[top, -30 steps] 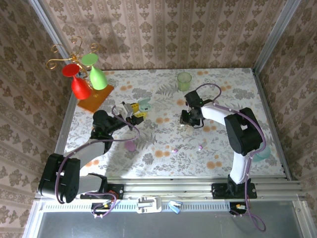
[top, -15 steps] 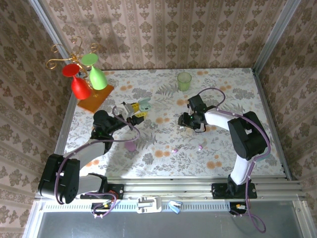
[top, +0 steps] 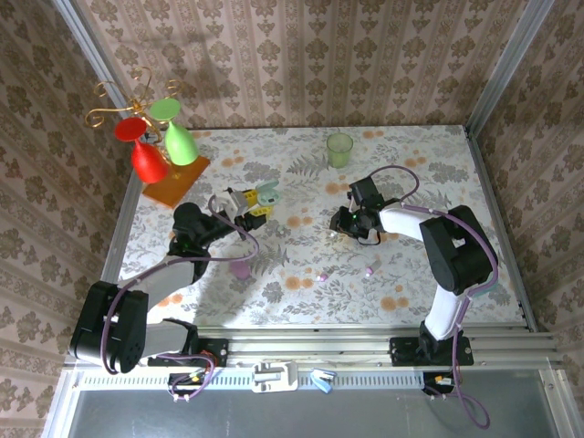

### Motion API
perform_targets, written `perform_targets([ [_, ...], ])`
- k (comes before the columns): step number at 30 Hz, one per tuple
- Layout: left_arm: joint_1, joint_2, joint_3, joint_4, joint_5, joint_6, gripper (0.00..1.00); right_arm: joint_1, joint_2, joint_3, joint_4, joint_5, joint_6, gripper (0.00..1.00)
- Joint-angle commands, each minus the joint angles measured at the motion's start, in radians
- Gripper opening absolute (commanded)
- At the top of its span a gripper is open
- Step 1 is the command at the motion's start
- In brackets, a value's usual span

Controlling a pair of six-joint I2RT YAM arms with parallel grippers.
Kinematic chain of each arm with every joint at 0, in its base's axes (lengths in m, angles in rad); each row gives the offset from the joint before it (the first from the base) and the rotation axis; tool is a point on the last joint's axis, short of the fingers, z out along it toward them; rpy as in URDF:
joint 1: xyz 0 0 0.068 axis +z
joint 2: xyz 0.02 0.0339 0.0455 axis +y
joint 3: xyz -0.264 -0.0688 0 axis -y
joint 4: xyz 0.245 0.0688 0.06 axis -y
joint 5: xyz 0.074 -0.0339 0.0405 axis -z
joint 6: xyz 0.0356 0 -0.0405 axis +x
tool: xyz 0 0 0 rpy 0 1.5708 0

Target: Insert the wireless bluetooth earbuds into the charging case

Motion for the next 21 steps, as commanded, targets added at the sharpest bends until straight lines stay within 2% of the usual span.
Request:
perform_targets([
  [1,-0.009,-0.004,-0.014,0.024,-0.006,0.019,0.23,-0.004,0.016,-0.006,-0.009,-0.011,0.009,0.25],
  [13,-0.013,0.003,-0.014,0.033,-0.007,0.019,0.23,0.012,0.024,0.018,-0.132,0.090,-0.092,0.25],
  [21,-0.015,0.007,-0.017,0.033,-0.010,0.018,0.23,0.016,0.061,0.030,-0.133,0.083,-0.080,0.21],
])
